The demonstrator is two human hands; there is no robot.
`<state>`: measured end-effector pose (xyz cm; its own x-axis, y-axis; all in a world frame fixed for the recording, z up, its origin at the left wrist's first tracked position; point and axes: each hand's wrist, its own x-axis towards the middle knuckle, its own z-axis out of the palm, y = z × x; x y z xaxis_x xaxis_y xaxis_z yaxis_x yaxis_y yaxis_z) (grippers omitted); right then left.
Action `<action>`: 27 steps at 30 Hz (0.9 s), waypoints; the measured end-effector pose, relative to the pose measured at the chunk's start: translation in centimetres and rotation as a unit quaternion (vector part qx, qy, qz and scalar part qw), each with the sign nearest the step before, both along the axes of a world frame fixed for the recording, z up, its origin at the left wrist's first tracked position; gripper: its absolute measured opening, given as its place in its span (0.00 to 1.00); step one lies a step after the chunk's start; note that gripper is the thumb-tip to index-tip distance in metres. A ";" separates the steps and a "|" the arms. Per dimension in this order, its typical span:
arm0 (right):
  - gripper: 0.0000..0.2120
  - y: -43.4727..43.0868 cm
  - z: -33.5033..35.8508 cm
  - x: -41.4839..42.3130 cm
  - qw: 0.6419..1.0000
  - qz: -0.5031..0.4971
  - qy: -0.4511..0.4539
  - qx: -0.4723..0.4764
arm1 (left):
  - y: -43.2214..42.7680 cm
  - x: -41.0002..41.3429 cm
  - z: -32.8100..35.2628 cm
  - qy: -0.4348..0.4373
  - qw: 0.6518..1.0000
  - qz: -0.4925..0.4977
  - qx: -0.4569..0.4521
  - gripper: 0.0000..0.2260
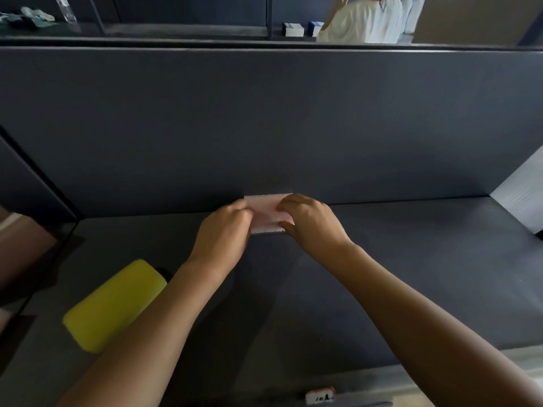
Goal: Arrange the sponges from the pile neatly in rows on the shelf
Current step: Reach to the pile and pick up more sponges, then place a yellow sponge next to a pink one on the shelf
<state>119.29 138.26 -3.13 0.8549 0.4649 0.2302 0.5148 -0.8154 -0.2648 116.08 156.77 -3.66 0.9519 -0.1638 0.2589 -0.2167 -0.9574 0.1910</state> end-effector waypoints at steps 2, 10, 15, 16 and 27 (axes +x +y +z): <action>0.18 -0.2 0.4 -0.1 1.000 0.002 0.012 -0.006 | 0.1 -0.4 0.3 -0.004 1.000 -0.002 0.002 0.09; 0.20 0.5 1.7 -4.3 0.995 0.045 -0.022 0.089 | 1.2 -6.5 2.2 -0.053 0.998 0.028 0.000 0.19; 0.18 3.5 0.6 -7.4 0.989 0.111 -0.015 0.095 | 3.5 -11.8 2.4 -0.069 0.994 0.080 0.010 0.16; 0.18 4.3 0.2 -7.8 0.987 0.127 -0.013 0.096 | 4.0 -12.7 2.4 -0.070 0.993 0.090 0.011 0.17; 0.18 12.1 -0.8 -11.7 0.976 0.184 0.001 0.117 | 11.2 -19.1 1.1 -0.055 0.979 0.195 0.007 0.22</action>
